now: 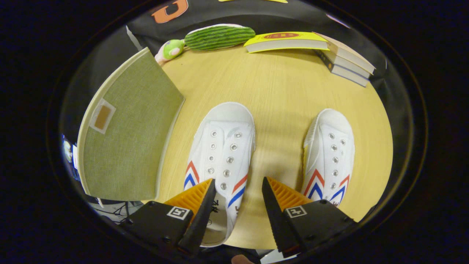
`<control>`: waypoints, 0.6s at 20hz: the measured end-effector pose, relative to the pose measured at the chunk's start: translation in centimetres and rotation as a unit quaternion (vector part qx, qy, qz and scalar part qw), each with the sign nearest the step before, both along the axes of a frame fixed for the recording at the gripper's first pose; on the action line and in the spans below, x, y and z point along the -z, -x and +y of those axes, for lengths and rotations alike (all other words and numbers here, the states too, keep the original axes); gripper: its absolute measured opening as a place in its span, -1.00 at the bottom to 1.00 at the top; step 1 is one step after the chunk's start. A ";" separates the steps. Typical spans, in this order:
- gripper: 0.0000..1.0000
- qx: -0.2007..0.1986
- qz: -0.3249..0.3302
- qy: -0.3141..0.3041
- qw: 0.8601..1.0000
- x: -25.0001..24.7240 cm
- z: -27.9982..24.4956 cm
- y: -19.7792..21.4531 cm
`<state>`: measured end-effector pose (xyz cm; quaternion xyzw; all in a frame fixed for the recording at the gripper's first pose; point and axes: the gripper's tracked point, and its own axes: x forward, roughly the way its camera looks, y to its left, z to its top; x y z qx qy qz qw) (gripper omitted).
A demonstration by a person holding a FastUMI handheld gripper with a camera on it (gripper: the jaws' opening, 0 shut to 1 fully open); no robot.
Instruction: Open the storage box then place both shoes into the box .Put the left shoe in first, then the right shoe, with the right side of both shoes facing outward in a uniform manner.
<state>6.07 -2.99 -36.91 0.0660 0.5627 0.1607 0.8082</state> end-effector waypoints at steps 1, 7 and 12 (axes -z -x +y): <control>0.40 0.003 0.012 -0.023 1.000 -0.2 0.7 0.3; -0.78 0.063 0.034 -0.083 0.994 -0.6 0.7 0.2; -0.89 0.103 0.039 -0.132 0.985 -2.3 0.9 0.7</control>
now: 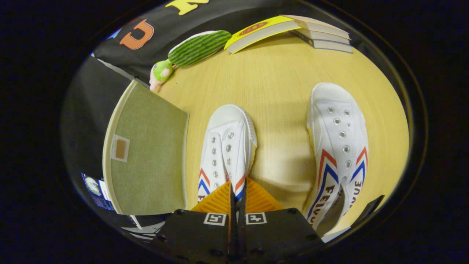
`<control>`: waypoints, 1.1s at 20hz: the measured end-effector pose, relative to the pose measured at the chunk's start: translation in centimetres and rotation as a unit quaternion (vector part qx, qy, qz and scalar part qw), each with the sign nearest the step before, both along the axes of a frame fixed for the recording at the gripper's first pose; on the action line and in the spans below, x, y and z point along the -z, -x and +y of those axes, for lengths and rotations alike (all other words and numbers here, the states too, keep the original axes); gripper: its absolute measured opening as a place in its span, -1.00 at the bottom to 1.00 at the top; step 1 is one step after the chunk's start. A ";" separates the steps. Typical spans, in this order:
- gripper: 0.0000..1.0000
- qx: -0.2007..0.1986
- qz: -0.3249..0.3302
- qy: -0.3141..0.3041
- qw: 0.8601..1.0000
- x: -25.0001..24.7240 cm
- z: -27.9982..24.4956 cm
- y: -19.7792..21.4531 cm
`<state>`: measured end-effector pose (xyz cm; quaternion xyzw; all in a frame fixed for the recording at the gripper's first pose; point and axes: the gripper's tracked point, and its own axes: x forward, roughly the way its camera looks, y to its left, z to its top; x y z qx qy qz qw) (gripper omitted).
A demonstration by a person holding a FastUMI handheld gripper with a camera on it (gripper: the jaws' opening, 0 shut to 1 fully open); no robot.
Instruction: Open the storage box then place both shoes into the box .Put the left shoe in first, then the right shoe, with the right side of both shoes facing outward in a uniform manner.
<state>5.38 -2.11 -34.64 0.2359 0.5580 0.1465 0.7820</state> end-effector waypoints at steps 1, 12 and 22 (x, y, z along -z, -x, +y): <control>-0.88 0.007 -0.003 -0.005 1.000 -1.0 -0.1 0.0; -0.89 0.042 -0.109 -0.046 0.992 -21.6 3.6 1.7; -0.88 -0.003 -0.074 -0.093 0.993 -23.5 20.1 1.7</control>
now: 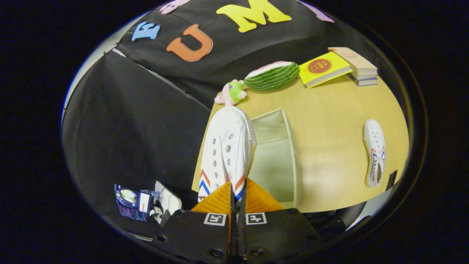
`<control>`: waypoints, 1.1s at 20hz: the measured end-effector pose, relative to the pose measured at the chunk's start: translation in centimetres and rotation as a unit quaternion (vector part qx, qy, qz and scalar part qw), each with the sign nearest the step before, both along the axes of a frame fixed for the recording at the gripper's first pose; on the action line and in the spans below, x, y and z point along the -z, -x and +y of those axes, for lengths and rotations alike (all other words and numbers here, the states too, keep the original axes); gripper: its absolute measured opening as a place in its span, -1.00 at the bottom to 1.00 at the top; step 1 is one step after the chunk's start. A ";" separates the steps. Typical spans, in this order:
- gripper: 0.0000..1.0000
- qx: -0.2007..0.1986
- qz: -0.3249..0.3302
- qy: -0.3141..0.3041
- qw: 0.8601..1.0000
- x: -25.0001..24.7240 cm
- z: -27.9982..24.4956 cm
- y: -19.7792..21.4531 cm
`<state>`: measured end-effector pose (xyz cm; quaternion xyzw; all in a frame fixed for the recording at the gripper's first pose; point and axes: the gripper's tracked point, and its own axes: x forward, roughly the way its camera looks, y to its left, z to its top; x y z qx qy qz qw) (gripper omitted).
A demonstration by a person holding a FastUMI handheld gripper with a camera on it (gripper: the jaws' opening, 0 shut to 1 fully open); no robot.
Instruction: Open the storage box then place both shoes into the box .Put the left shoe in first, then the right shoe, with the right side of both shoes facing outward in a uniform manner.
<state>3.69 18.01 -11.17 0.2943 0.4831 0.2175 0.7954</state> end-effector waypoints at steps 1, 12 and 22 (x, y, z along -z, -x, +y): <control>-0.89 -0.001 0.008 0.005 1.000 0.9 0.9 -0.3; -0.77 -0.001 0.064 0.020 0.998 7.1 5.1 -2.5; 0.31 -0.010 -0.045 0.008 0.999 3.8 4.2 -2.9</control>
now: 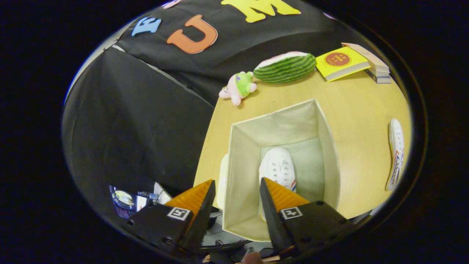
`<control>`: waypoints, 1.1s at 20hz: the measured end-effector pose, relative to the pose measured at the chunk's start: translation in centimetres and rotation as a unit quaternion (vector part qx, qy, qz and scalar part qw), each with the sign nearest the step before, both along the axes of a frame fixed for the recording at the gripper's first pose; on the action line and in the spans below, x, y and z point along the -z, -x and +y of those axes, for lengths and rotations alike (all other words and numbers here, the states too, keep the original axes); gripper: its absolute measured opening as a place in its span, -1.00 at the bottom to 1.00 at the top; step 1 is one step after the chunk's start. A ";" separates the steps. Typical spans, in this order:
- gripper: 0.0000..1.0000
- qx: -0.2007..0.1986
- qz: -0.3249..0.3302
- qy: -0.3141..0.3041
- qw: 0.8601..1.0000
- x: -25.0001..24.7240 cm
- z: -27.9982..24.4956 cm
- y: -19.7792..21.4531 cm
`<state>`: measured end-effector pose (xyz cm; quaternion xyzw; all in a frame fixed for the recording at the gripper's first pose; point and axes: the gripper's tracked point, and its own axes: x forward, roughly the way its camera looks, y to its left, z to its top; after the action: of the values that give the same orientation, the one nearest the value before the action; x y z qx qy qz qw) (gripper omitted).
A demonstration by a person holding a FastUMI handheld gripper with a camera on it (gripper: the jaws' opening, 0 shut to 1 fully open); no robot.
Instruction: Open the storage box then place both shoes into the box .Put the left shoe in first, then the right shoe, with the right side of both shoes facing outward in a uniform manner.
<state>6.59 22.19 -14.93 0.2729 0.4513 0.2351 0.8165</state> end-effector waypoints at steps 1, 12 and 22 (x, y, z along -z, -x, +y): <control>0.45 0.003 -0.014 0.008 1.000 -0.2 -0.6 0.1; 0.75 0.022 -0.070 0.087 0.993 -2.1 -12.6 2.5; 0.75 0.130 -0.096 0.174 0.971 0.7 -32.6 1.5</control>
<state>5.08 -10.42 -15.66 0.1591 0.3657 0.0699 0.9144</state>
